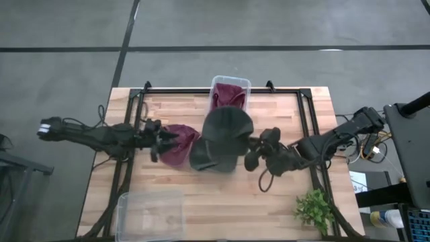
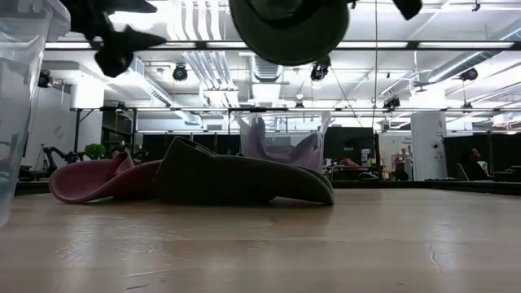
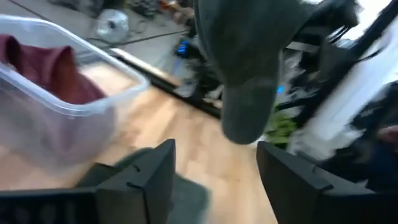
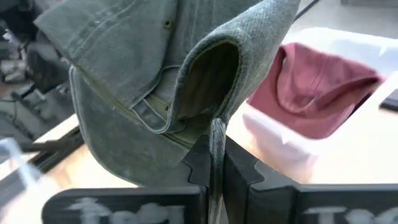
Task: Pick & Place hat
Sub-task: Put the bottom black cap into the bottom transparent bin
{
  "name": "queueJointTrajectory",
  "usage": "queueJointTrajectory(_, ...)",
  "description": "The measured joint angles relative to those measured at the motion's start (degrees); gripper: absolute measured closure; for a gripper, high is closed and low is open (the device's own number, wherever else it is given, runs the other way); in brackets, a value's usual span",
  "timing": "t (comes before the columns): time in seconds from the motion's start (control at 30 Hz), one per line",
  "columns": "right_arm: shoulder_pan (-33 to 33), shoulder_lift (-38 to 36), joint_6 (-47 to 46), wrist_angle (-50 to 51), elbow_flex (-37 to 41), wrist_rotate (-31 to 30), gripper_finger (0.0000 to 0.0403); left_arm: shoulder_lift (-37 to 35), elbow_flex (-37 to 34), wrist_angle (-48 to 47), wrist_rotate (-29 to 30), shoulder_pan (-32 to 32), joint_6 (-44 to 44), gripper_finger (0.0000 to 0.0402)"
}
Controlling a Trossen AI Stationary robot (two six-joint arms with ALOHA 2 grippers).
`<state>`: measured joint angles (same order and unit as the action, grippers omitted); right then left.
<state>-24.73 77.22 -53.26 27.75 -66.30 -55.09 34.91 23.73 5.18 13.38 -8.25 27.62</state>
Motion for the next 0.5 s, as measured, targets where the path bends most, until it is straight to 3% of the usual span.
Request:
queueJointTrajectory(0.23, 4.8, 1.3, 10.5, -11.1, 0.0, 0.0, 0.039, 8.0, 4.7, 0.8, 1.7, 0.0, -2.6, 0.0174)
queueJointTrajectory(0.5, 7.4, 2.5, 13.8, -13.0, 0.0, 7.4, 0.039, 11.4, 10.7, -3.1, 2.6, 0.0, -4.1, 0.0174)
